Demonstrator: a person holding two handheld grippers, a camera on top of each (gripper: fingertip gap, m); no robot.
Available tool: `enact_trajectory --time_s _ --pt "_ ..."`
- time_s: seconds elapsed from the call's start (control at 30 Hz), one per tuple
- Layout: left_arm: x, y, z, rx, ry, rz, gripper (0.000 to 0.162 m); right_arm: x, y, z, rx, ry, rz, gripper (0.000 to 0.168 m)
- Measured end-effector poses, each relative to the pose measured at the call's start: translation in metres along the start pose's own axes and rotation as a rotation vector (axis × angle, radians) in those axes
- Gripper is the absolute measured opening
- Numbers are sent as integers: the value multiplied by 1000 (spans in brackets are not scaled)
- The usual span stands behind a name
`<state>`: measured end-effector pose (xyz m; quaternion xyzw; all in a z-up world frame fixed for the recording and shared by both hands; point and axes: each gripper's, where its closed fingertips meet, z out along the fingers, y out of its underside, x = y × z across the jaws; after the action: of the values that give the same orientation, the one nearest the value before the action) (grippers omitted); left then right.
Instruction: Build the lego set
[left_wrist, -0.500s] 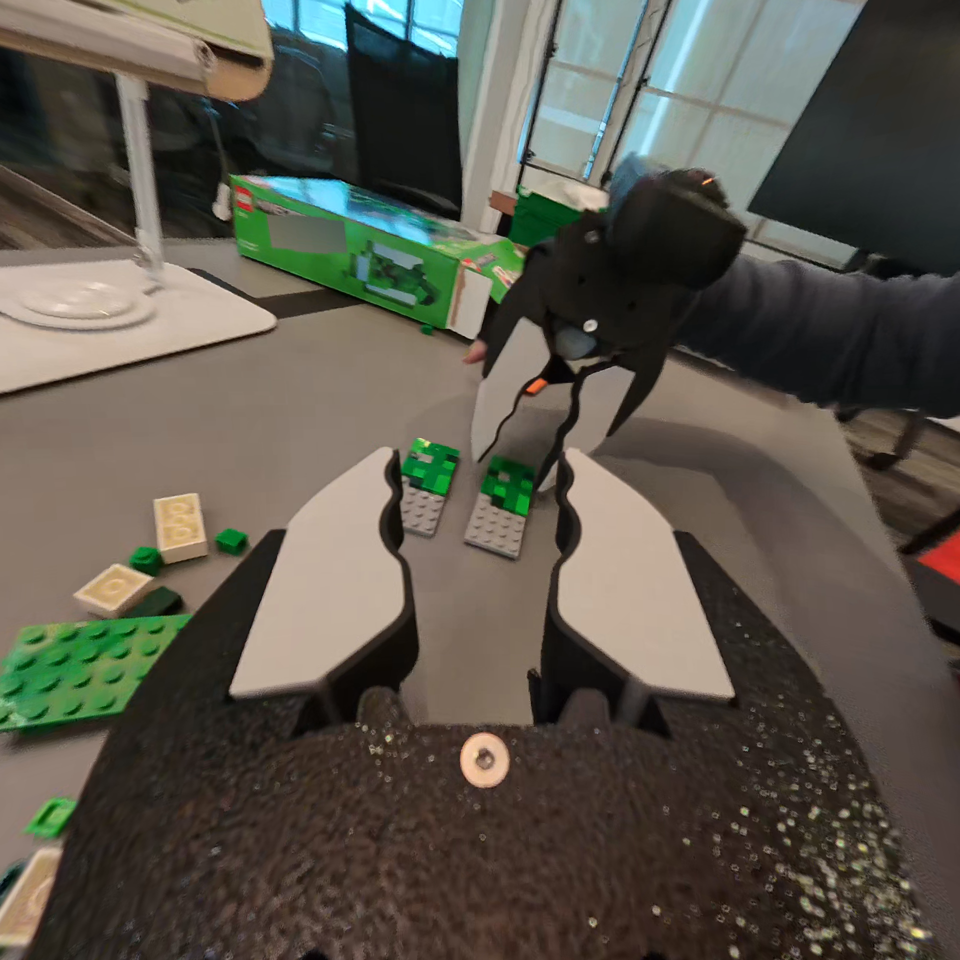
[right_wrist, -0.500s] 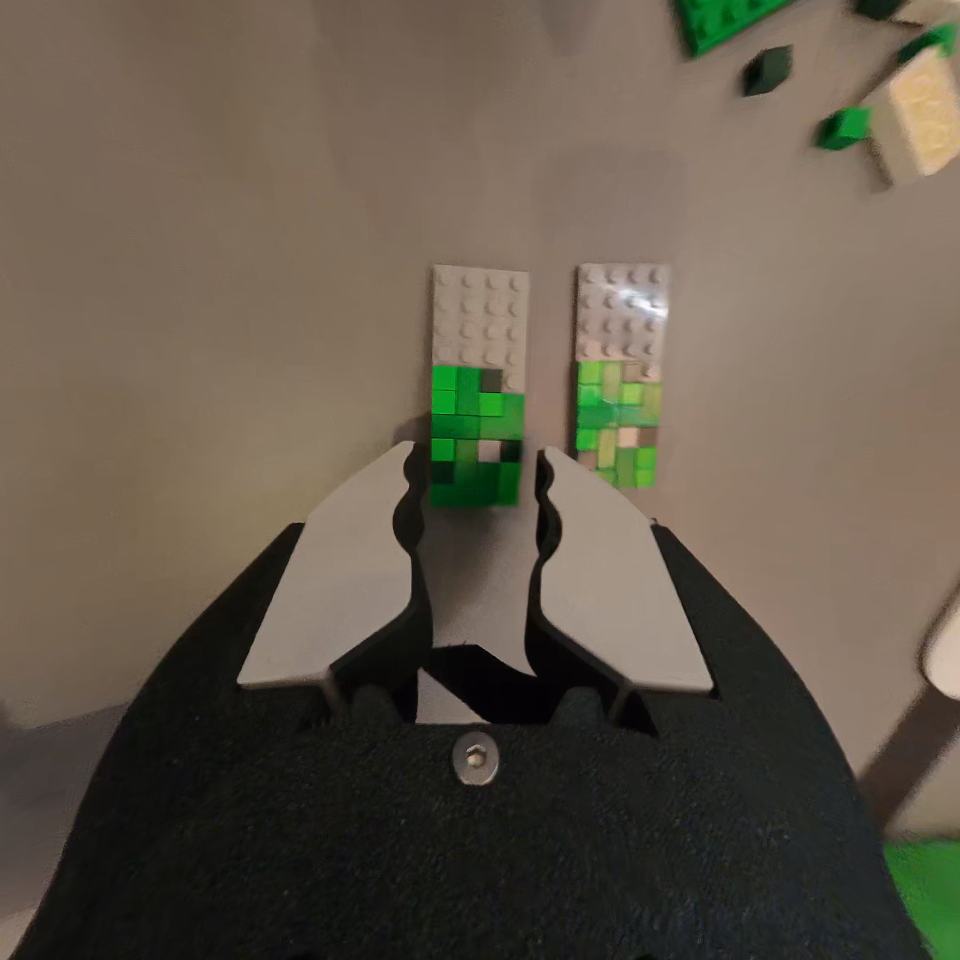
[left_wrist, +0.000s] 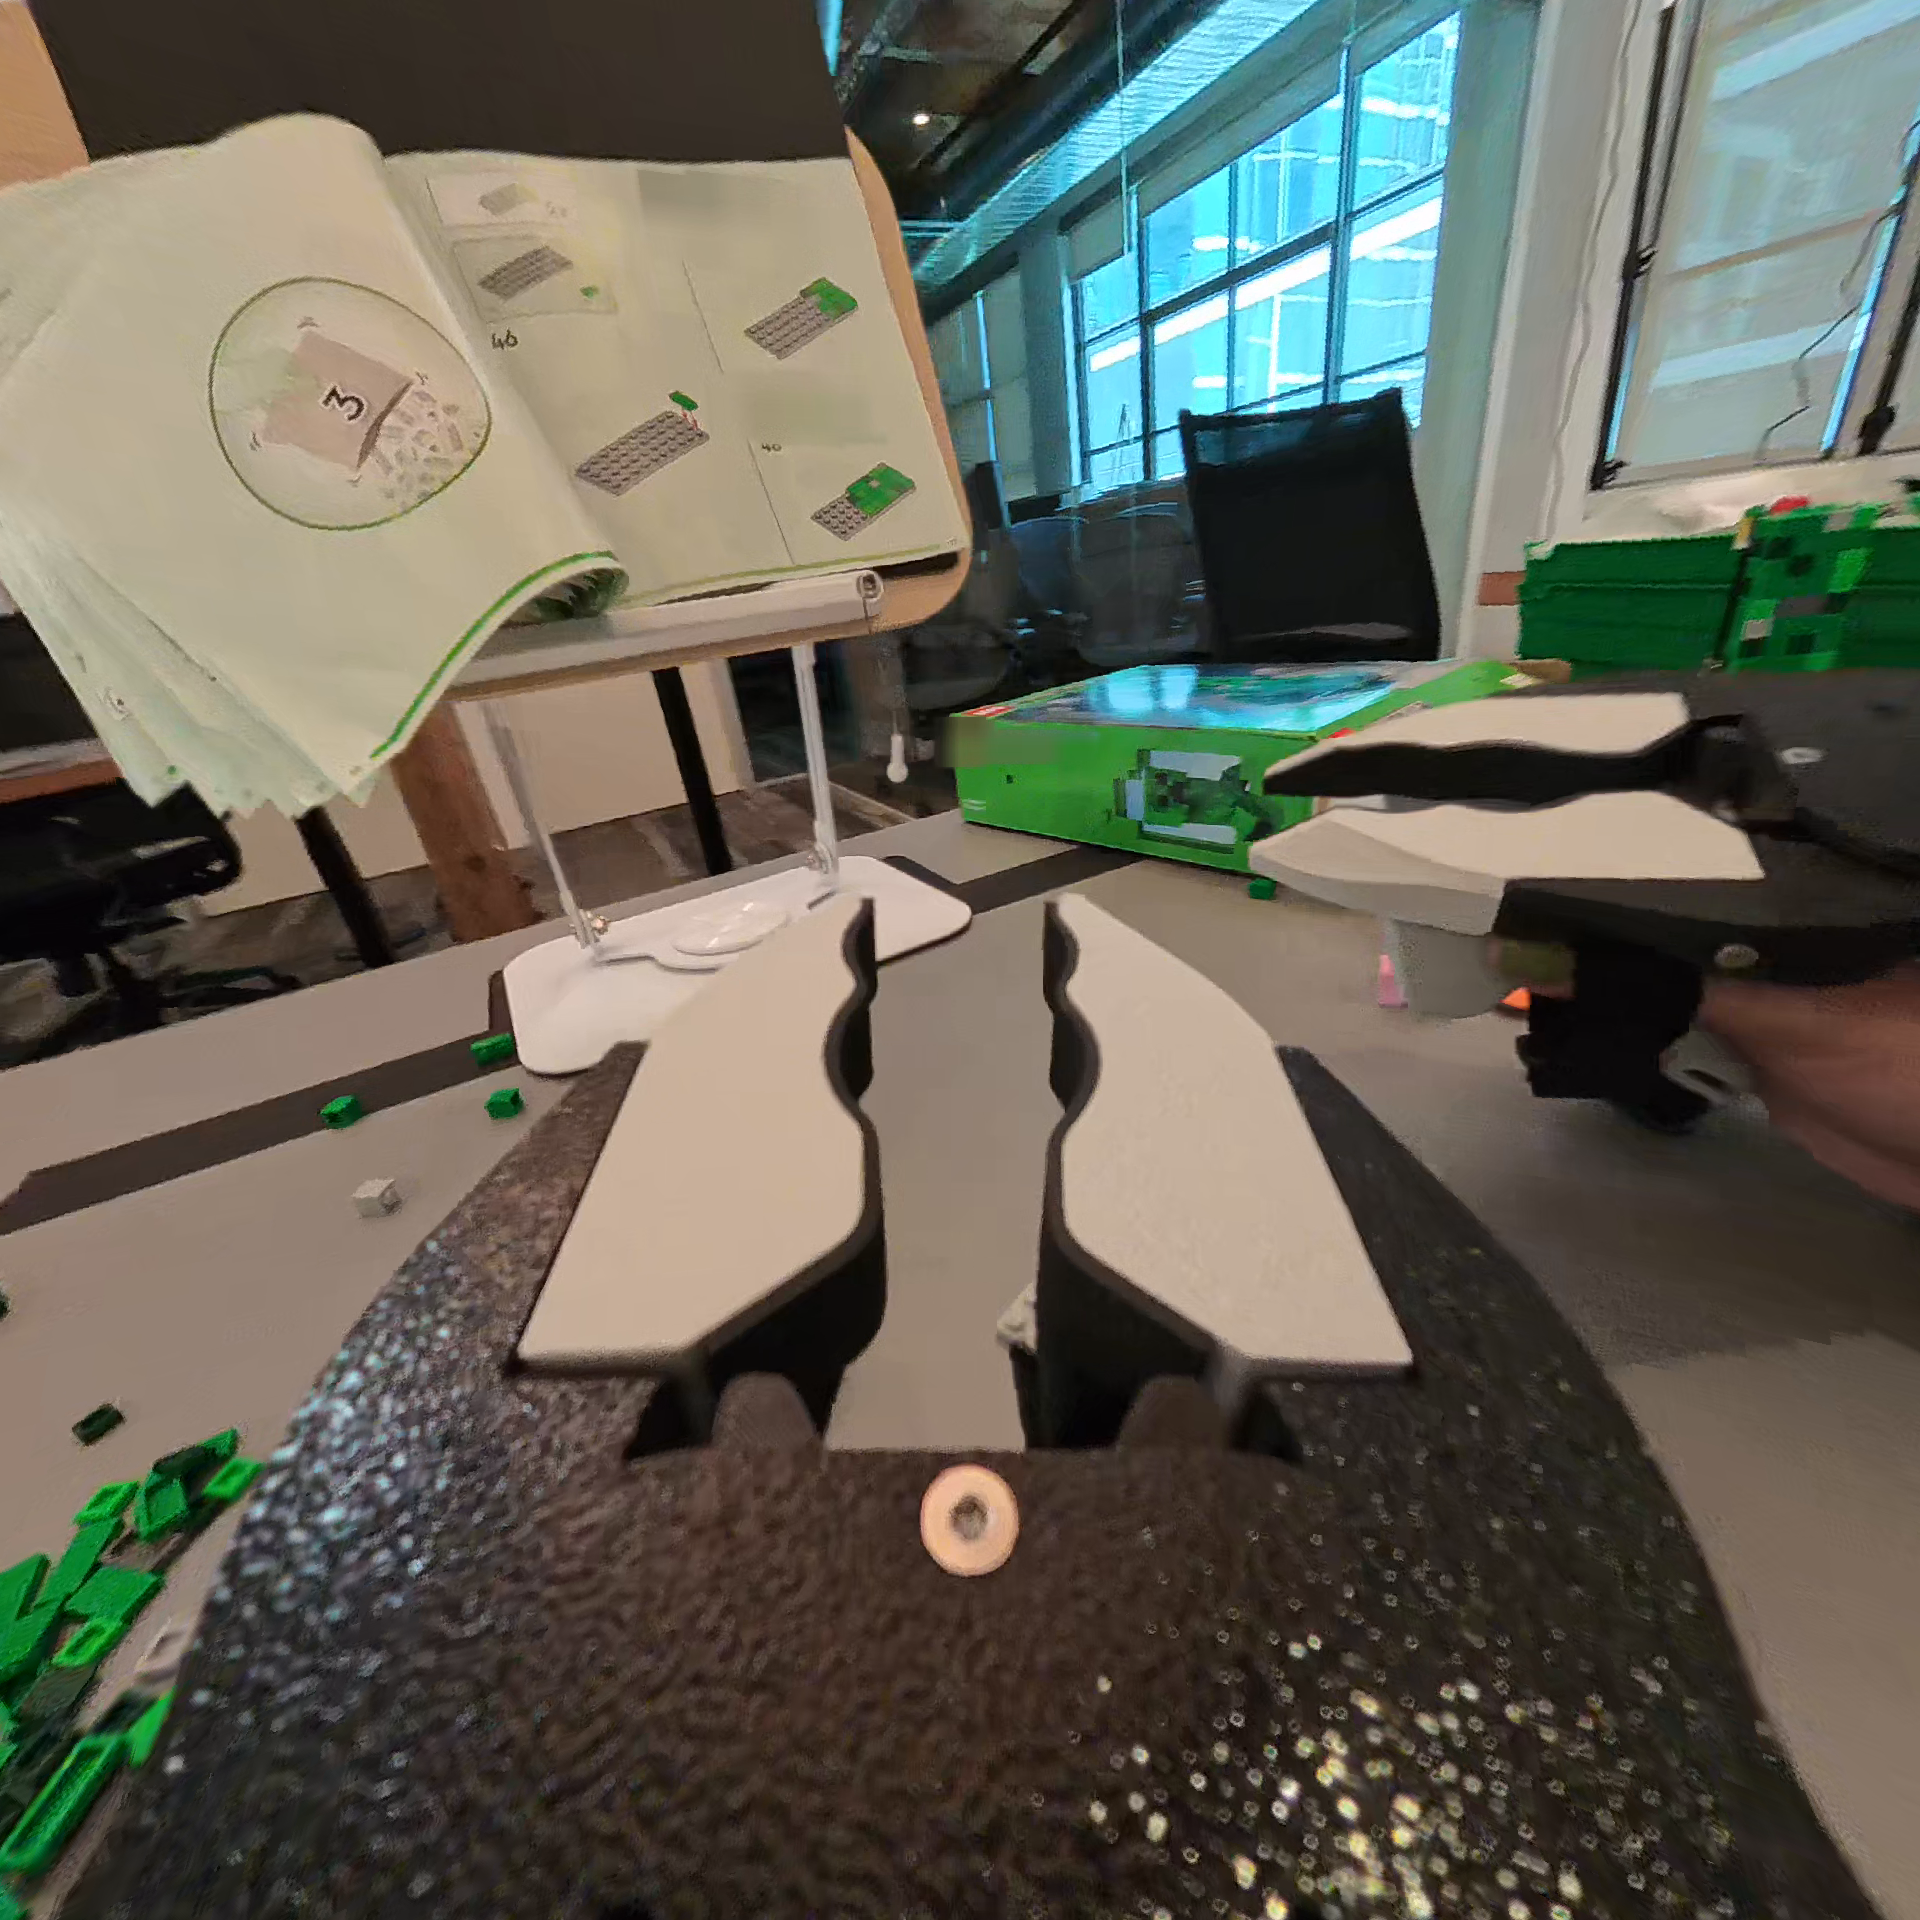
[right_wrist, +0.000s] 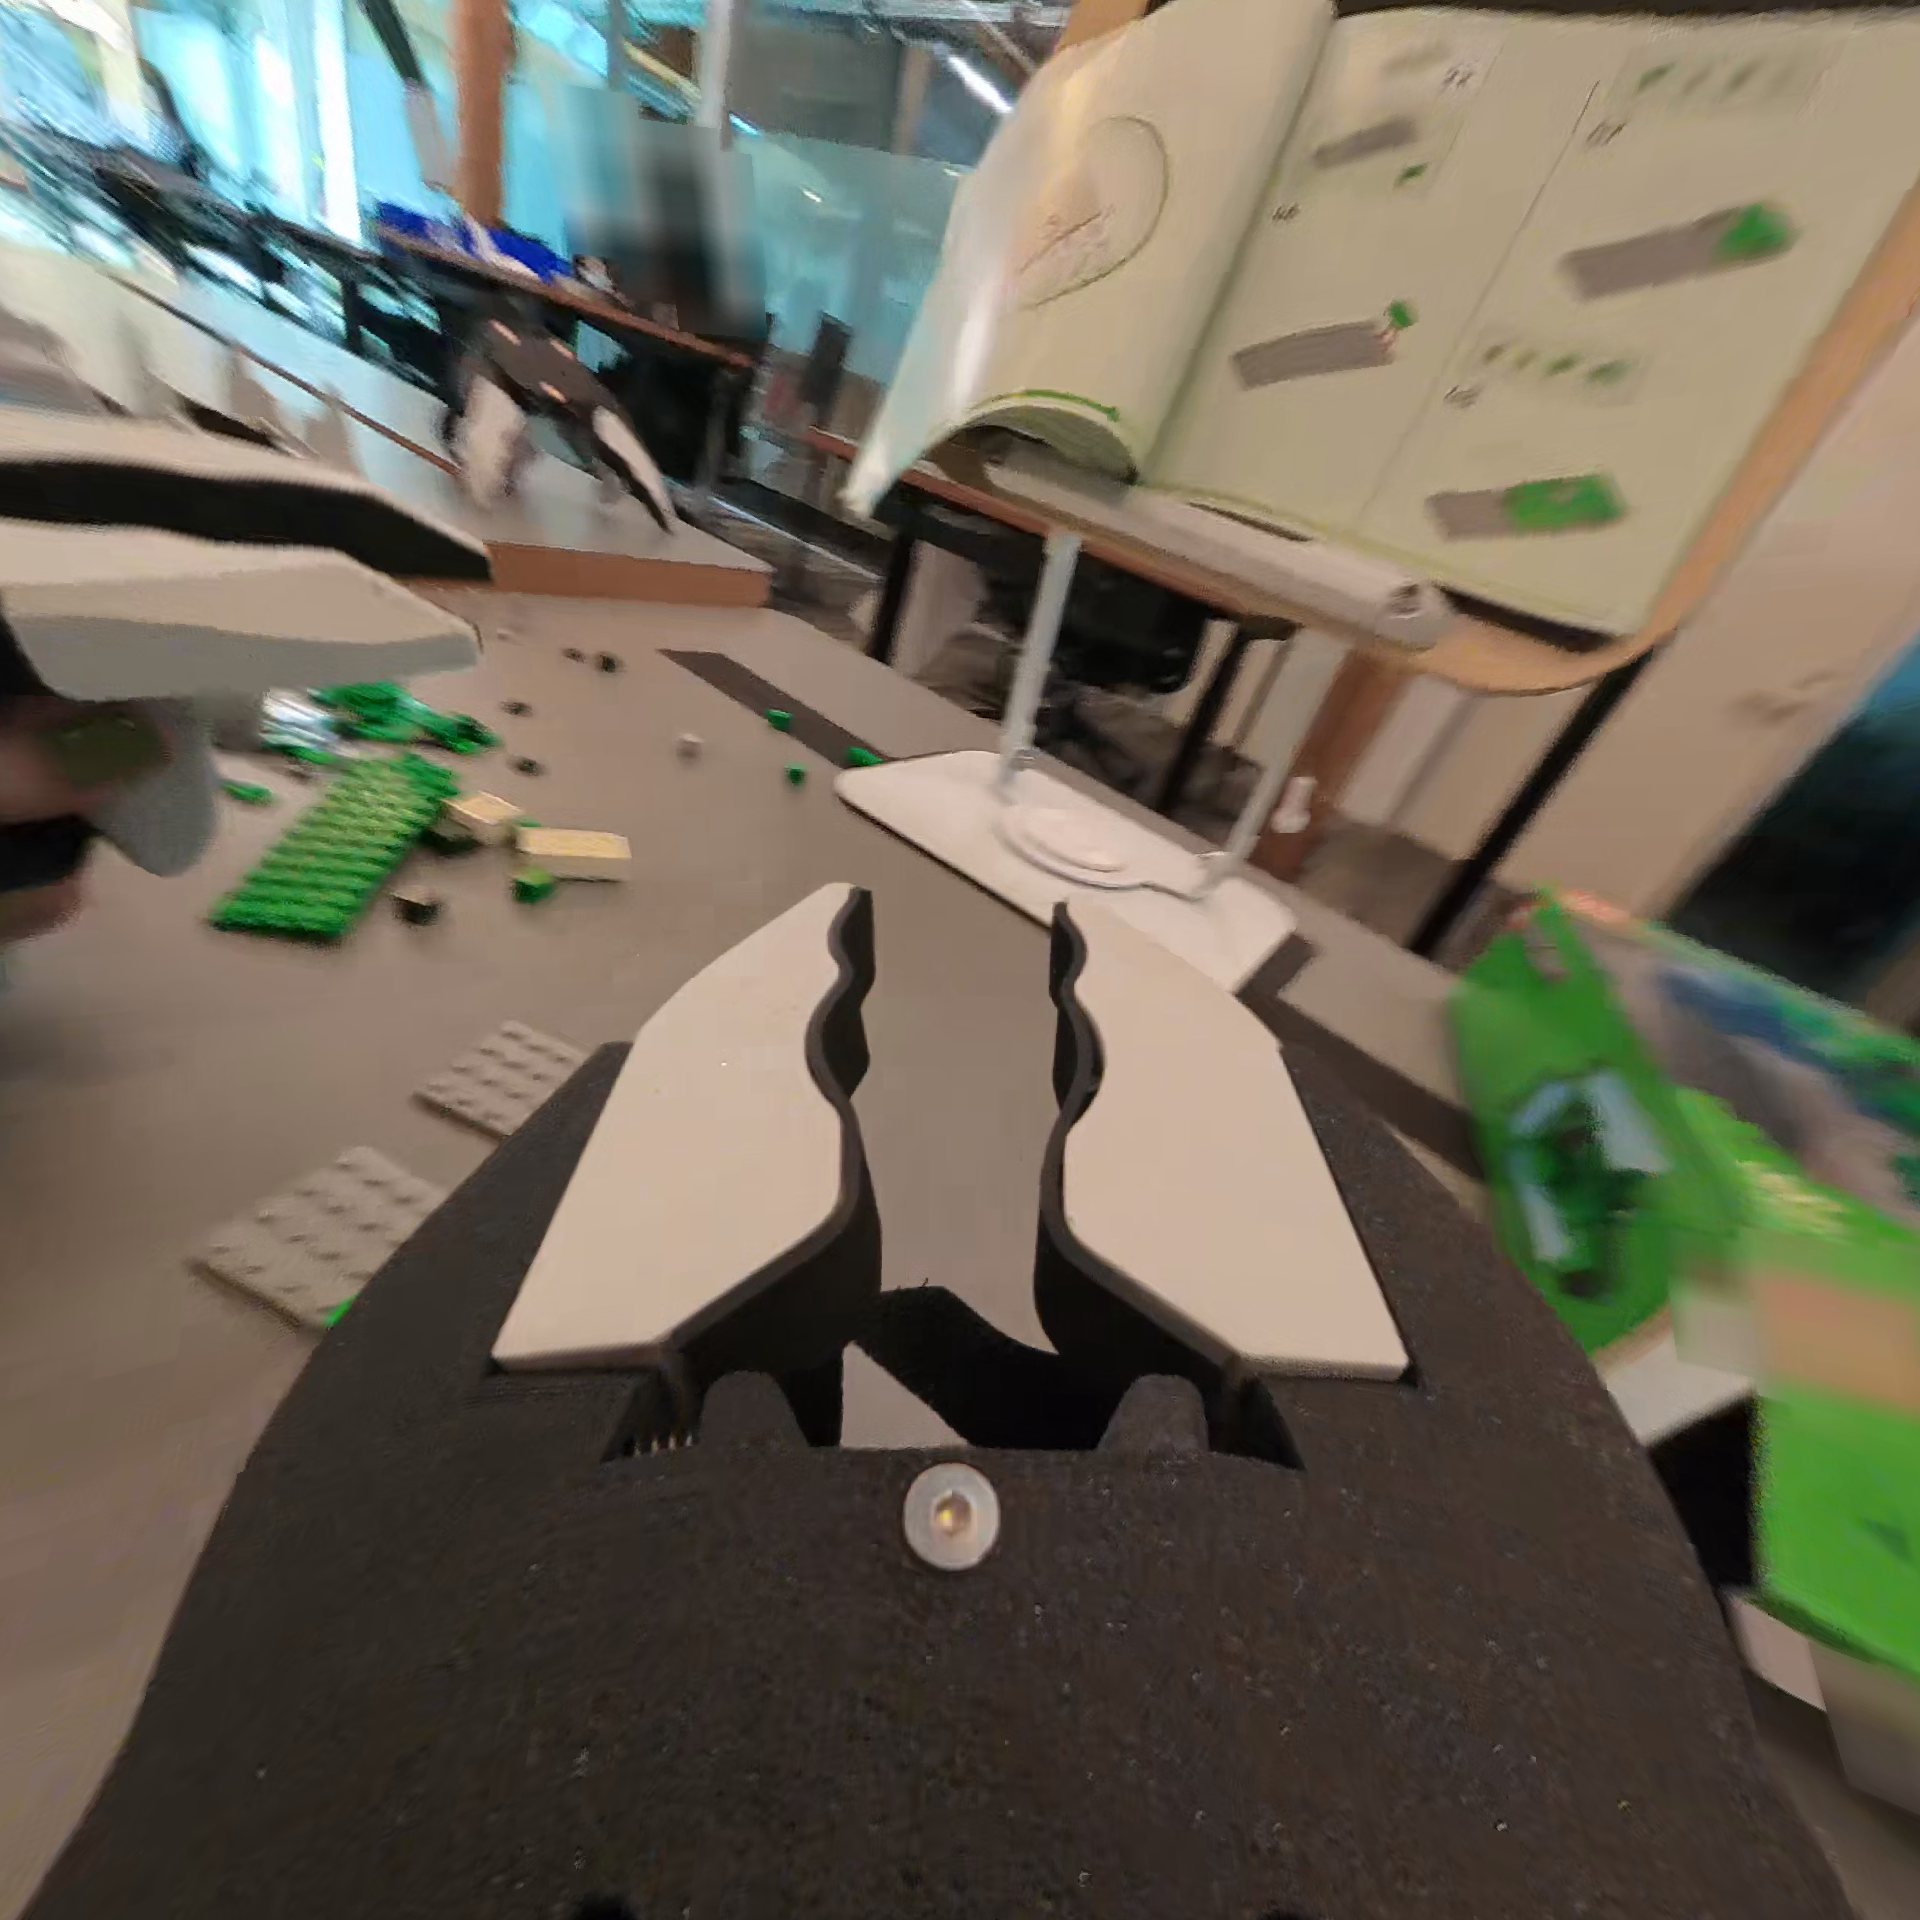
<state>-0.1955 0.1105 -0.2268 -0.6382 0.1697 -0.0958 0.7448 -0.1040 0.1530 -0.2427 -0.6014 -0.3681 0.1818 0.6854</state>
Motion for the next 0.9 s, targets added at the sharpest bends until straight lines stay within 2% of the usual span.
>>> enact_trajectory --time_s 0.13,0.3,0.4,0.5,0.8,0.9 --pt "15 1 17 15 23 45 18 14 4 -5 31 141 -127 12" --pt "32 -2 14 40 141 44 5 15 1 -10 66 124 -124 0" --pt "25 -5 12 64 118 11 0 15 0 -9 74 115 -111 0" --pt "10 7 18 -8 16 18 0 18 1 -9 73 127 -105 0" --pt "25 -4 15 61 72 81 0 21 -3 -13 84 158 -103 0" --pt "15 -4 18 67 11 74 0 24 -15 -14 111 166 9 0"
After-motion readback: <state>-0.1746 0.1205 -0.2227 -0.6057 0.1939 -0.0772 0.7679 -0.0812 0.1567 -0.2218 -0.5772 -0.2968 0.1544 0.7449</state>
